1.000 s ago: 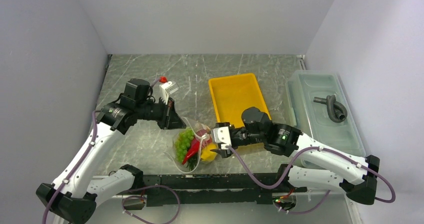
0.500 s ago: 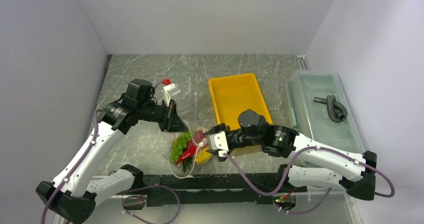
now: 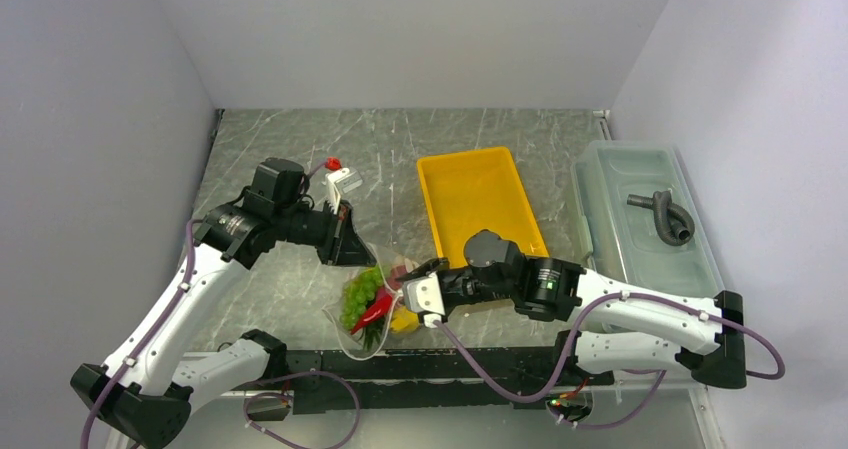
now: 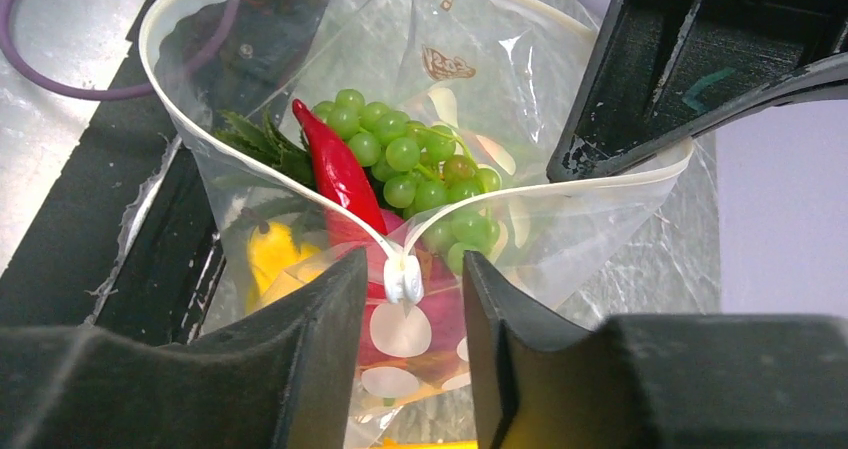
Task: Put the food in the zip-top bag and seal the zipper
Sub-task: Zip the zipper food storage bag at the center of the board.
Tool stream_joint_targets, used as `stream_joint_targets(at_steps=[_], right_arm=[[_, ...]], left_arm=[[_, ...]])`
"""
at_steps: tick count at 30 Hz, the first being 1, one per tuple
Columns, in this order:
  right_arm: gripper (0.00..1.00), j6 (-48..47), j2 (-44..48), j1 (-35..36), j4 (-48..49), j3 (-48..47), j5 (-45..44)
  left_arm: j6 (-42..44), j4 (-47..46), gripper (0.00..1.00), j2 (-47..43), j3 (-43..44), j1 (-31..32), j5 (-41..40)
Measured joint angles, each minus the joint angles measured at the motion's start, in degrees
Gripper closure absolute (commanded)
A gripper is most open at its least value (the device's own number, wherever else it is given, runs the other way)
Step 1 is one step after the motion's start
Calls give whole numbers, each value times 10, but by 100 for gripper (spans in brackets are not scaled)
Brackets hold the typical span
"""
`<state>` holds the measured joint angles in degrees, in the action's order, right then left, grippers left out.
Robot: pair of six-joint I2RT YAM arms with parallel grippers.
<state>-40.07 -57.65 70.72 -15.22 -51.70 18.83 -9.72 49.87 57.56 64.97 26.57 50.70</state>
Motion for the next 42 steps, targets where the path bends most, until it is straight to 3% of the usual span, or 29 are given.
stream_joint_targets(at_steps=[4,14,21,31,42], right_arm=[[67,0,-3,8,6,0,-9],[71,-1,-19,17,8,0,-30],[100,-6,-20,21,8,0,-38],[100,-4,-18,24,-33,-29,-56],[100,70,-78,25,-202,-217,-85]], left_arm=[[0,4,100,-1,0,0,0],[0,6,100,-1,0,1,0],[0,6,100,-3,0,0,0],[0,6,100,-10,0,0,-23],[-2,6,100,-49,-14,1,-65]])
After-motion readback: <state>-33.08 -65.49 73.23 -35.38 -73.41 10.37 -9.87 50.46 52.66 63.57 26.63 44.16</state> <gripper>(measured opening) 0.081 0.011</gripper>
